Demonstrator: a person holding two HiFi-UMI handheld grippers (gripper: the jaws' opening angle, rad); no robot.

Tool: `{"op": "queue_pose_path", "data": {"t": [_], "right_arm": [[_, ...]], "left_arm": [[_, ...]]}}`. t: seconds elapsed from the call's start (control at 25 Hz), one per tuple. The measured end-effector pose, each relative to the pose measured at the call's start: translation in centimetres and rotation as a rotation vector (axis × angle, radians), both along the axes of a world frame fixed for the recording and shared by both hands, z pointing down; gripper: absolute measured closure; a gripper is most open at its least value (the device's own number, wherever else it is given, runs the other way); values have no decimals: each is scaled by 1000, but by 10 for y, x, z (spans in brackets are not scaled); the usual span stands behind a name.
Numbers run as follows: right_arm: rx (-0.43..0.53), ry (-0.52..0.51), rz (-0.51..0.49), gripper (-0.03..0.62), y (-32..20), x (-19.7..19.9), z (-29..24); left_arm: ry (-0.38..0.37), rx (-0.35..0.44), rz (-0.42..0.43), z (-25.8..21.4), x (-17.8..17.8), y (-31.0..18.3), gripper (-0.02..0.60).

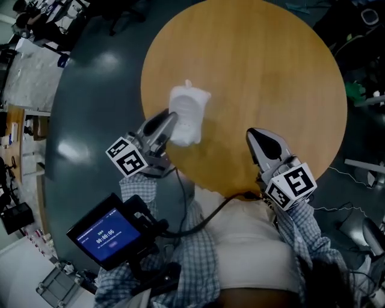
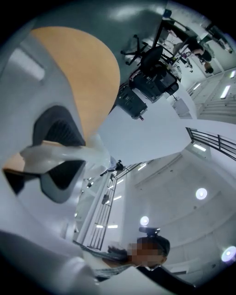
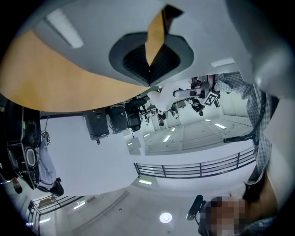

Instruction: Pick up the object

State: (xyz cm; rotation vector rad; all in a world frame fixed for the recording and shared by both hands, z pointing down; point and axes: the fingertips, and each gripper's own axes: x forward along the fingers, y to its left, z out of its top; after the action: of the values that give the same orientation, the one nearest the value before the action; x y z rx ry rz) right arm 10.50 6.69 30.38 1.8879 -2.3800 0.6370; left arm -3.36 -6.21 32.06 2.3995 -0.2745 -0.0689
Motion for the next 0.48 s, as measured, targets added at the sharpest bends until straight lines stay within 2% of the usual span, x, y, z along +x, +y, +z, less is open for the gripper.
{"op": "queue_pose_path", "data": {"t": [0.2,0.48], "right_arm": [[69,5,-3,588,0,2,-14],[110,9,-31,589,-9,-2,-25]], "left_arm": [[74,18,-57,-19,-7,19,482],[128,5,-133,-27,-25,37,482]]}}
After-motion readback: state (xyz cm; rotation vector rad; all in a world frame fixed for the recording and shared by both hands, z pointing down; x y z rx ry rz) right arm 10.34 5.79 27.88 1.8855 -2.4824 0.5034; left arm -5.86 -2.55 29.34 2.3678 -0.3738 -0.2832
